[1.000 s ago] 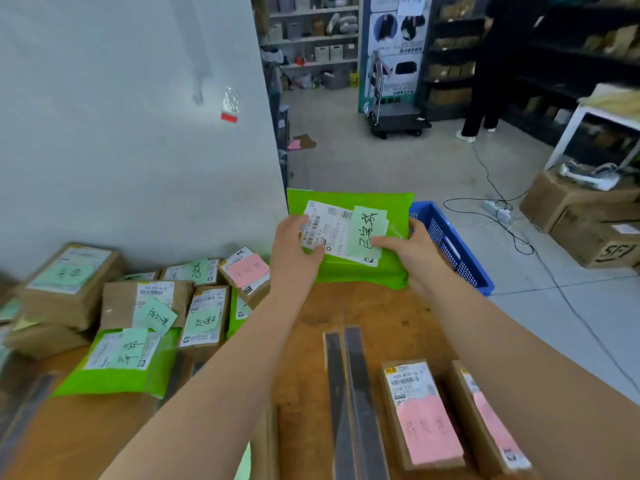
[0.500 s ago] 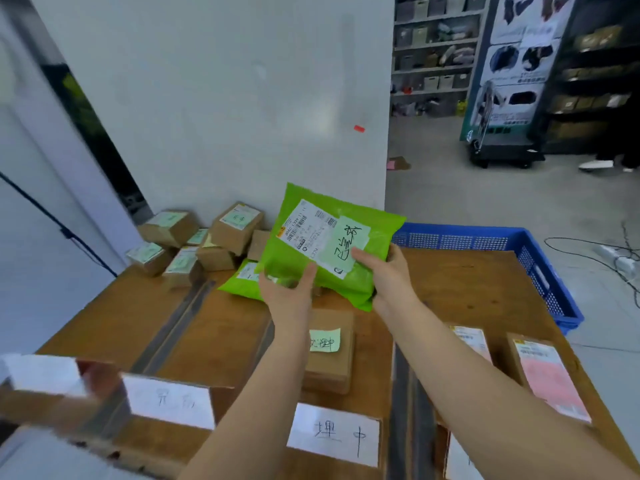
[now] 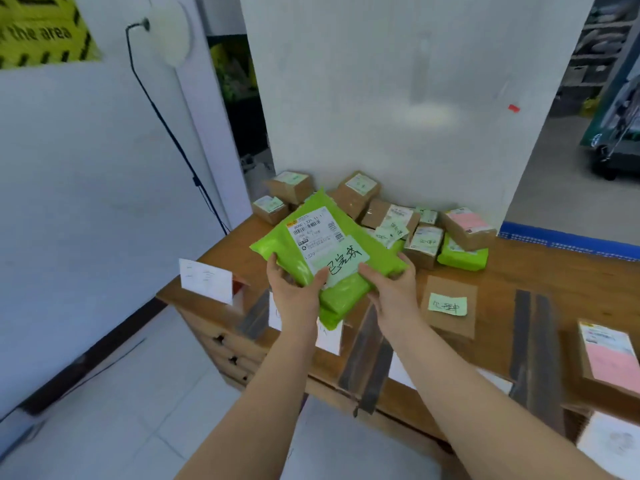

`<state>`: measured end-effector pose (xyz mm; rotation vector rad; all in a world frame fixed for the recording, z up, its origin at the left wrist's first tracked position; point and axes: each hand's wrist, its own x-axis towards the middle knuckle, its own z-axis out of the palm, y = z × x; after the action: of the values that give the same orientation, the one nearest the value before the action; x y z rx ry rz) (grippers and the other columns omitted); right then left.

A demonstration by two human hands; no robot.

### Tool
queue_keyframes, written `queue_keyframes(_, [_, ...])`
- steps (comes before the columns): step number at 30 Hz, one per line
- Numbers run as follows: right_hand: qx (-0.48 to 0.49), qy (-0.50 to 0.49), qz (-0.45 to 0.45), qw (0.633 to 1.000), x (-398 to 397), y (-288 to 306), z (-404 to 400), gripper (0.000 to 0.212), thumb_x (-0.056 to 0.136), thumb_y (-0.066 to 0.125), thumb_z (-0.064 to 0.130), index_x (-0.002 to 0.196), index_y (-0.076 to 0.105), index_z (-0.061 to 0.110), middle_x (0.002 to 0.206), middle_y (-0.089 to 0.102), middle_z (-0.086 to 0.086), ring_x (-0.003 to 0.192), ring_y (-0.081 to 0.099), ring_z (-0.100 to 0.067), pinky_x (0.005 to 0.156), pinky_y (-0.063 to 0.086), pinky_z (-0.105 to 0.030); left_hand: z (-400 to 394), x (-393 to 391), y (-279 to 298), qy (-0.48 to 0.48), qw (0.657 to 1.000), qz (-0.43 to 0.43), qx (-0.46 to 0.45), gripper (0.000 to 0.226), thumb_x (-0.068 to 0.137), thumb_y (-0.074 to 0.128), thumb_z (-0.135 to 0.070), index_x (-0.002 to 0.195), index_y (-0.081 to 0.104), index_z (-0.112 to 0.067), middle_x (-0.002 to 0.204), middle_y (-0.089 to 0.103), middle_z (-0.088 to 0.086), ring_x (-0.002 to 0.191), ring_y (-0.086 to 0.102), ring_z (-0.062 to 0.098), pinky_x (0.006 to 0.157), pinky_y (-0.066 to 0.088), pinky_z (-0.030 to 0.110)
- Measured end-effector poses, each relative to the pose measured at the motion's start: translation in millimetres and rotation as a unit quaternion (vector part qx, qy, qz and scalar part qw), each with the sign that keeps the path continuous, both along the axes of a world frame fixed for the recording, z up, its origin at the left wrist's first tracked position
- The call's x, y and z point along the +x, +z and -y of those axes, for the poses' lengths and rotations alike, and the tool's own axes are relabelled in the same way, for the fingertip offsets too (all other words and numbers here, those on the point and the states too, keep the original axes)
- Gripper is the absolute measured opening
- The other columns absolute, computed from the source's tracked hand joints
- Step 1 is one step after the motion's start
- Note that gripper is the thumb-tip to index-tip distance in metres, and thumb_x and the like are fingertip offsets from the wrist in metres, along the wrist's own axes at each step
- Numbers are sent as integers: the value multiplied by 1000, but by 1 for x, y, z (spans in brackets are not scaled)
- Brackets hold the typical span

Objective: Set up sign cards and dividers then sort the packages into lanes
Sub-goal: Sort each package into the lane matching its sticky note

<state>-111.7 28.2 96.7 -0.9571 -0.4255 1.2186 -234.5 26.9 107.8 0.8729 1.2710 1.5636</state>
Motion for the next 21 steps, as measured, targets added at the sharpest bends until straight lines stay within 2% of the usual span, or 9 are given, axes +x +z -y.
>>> queue_keyframes(2, [-17, 11, 81, 997, -25, -3, 3, 66, 72, 75, -1, 129, 47, 17, 117, 57, -3, 106, 60, -24, 90, 53, -40, 3, -44, -3, -12, 1000, -27, -8, 90, 75, 73, 2, 145, 22, -19, 121, 50, -4, 102, 57, 12, 78, 53, 26])
queue_keyframes(3, [-17, 26, 146, 989, -37, -5, 5, 58, 73, 76, 2, 125, 52, 16, 113, 57, -1, 103, 60, -20, 87, 53, -33, 5, -65, -4, -22, 999, -32, -12, 89, 75, 73, 2, 145, 22, -18, 122, 48, -4, 101, 57, 11, 78, 52, 25])
queue_keyframes(5, [-3, 71, 263, 962, -62, -7, 9, 40, 74, 76, 5, 111, 61, 15, 97, 62, 2, 89, 61, -15, 70, 52, -16, 9, -103, -10, -34, 998, -40, -24, 87, 75, 73, 2, 145, 24, -18, 124, 47, -4, 108, 55, 15, 85, 50, 32])
queue_keyframes(7, [0, 114, 325, 939, -86, -12, 8, 32, 73, 78, 9, 103, 68, 13, 92, 68, 0, 87, 63, -17, 69, 52, -15, 10, -137, -17, -36, 997, -65, -36, 86, 74, 74, 0, 144, 27, -18, 129, 47, -3, 114, 55, 19, 93, 50, 38])
queue_keyframes(9, [-14, 134, 349, 928, -106, -18, 7, 33, 70, 80, 12, 102, 71, 10, 98, 72, -6, 91, 66, -22, 79, 56, -29, 9, -164, -25, -45, 993, -99, -44, 86, 73, 76, -2, 143, 28, -19, 137, 48, 3, 115, 55, 20, 96, 50, 43])
queue_keyframes(11, [-27, 138, 377, 915, -124, -23, 6, 34, 69, 81, 15, 101, 71, 10, 100, 72, -8, 93, 66, -25, 83, 55, -39, 7, -183, -30, -69, 988, -133, -47, 85, 72, 77, -4, 142, 30, -20, 137, 49, 5, 108, 57, 17, 91, 52, 40])
queue_keyframes(15, [-56, 125, 404, 904, -144, -31, -2, 40, 71, 81, 18, 108, 66, 11, 101, 68, -2, 96, 63, -20, 85, 53, -36, -9, -197, -34, -115, 981, -149, -52, 84, 73, 77, -8, 141, 31, -26, 137, 49, 5, 114, 57, 21, 89, 54, 40])
queue_keyframes(18, [-78, 95, 377, 918, -141, -37, -19, 47, 73, 80, 17, 115, 60, 10, 111, 65, -5, 102, 59, -21, 88, 51, -38, -33, -191, -31, -129, 976, -172, -46, 86, 74, 78, -13, 141, 27, -28, 135, 49, 3, 117, 55, 24, 93, 51, 46])
queue_keyframes(21, [-86, 77, 336, 935, -130, -38, -43, 46, 75, 78, 16, 116, 58, 11, 111, 63, -4, 99, 60, -20, 81, 50, -33, -66, -175, -26, -150, 967, -203, -36, 87, 74, 77, -16, 142, 24, -24, 134, 49, 2, 119, 52, 20, 97, 48, 46])
